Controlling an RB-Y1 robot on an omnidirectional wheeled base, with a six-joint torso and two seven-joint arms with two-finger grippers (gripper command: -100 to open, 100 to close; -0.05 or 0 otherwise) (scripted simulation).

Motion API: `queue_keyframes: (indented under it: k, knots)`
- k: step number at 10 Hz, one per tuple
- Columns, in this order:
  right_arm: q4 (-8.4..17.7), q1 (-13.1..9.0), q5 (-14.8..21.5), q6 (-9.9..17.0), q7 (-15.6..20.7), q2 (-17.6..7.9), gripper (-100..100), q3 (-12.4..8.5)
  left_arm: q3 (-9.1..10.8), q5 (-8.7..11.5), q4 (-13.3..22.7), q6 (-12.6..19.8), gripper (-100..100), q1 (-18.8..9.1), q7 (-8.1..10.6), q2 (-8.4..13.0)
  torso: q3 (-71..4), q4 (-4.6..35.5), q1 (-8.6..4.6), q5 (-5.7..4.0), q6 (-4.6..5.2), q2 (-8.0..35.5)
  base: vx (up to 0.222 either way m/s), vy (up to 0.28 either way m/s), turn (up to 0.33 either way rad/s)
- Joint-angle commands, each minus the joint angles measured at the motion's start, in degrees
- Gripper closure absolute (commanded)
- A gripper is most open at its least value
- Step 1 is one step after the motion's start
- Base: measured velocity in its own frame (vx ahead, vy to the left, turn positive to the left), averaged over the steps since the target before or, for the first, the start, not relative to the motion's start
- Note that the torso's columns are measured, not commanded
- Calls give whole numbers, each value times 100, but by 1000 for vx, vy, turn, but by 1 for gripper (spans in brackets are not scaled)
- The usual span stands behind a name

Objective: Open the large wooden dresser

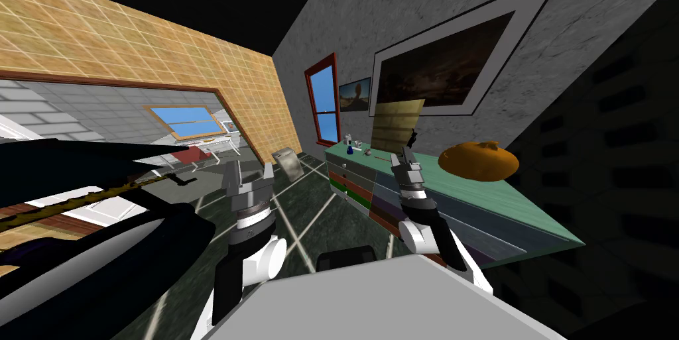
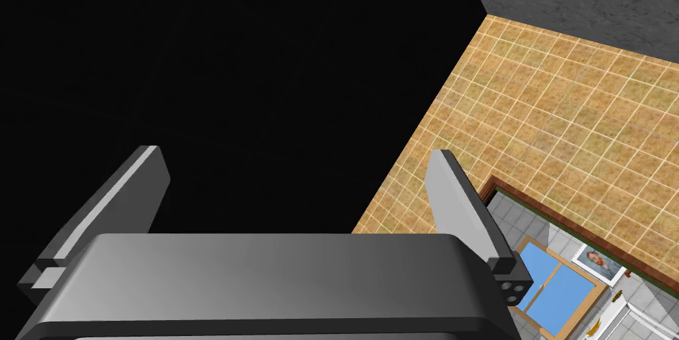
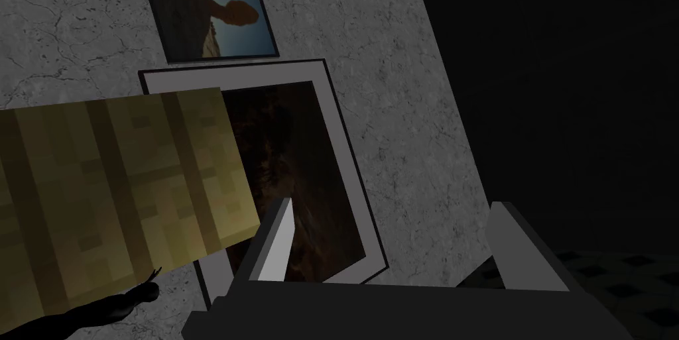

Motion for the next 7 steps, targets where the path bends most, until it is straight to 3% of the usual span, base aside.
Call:
queue_keyframes:
  k: [1, 7]
  knots:
    - [0, 0, 0, 0, 0, 0, 0, 0, 0, 0, 0, 0, 0, 0, 0, 0, -467, 235, 0, 0, 0, 232, 0, 0, 0]
    - [-2, 0, 0, -1, 0, 0, 0, 0, 0, 0, -1, 0, 0, 0, 0, 0, -5381, 2691, 0, 0, 0, 2692, 0, 0, 0]
